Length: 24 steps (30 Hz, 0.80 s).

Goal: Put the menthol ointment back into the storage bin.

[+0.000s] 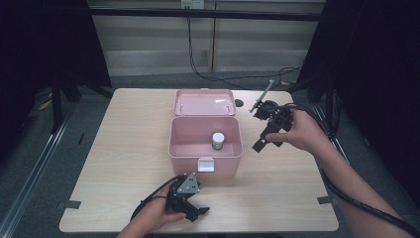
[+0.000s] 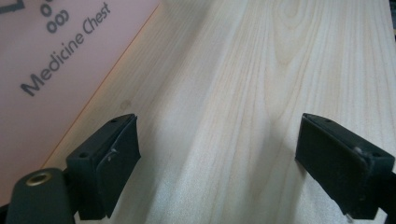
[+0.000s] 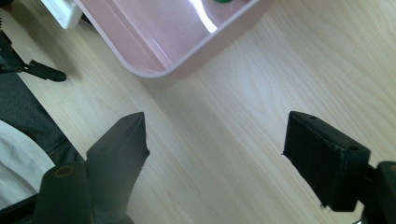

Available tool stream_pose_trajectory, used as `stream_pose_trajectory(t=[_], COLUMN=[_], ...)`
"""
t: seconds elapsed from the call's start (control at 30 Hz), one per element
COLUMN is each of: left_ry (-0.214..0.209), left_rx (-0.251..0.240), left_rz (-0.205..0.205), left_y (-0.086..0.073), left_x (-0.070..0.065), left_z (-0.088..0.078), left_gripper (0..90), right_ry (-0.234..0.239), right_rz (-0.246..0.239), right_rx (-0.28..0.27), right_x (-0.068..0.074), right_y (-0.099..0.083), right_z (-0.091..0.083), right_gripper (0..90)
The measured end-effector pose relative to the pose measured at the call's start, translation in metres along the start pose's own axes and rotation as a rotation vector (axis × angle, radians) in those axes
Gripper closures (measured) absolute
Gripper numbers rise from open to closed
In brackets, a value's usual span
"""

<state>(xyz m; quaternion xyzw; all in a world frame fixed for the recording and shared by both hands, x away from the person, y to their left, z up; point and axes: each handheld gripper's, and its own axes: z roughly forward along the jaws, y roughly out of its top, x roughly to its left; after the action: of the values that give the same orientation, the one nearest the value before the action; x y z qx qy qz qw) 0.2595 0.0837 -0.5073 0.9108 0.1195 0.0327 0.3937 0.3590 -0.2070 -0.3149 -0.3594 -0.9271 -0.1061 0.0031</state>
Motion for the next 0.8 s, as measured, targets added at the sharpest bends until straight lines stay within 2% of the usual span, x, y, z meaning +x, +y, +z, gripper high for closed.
stream_pose_trajectory(t=[0.17,0.33,0.53,0.8], left_ry=[0.001,0.002,0.003,0.003], left_rx=[0.003,0.000,0.000,0.000], left_rz=[0.001,0.000,0.001,0.000], left_y=[0.000,0.000,0.000,0.000], left_x=[0.000,0.000,0.000,0.000], left_z=[0.000,0.000,0.000,0.000], left_gripper=[12.9,12.9,12.9,12.9], right_ry=[0.002,0.026,0.033,0.068], right_rz=[0.008,0.028,0.011,0.005], right_rx=[-0.020,-0.034,-0.048,-0.063], right_x=[-0.007,-0.012,-0.014,-0.013], right_y=[-0.011,-0.024,-0.032,-0.042], right_z=[0.004,0.016,0.027,0.049], right_gripper=[20.7,20.6,20.4,19.9])
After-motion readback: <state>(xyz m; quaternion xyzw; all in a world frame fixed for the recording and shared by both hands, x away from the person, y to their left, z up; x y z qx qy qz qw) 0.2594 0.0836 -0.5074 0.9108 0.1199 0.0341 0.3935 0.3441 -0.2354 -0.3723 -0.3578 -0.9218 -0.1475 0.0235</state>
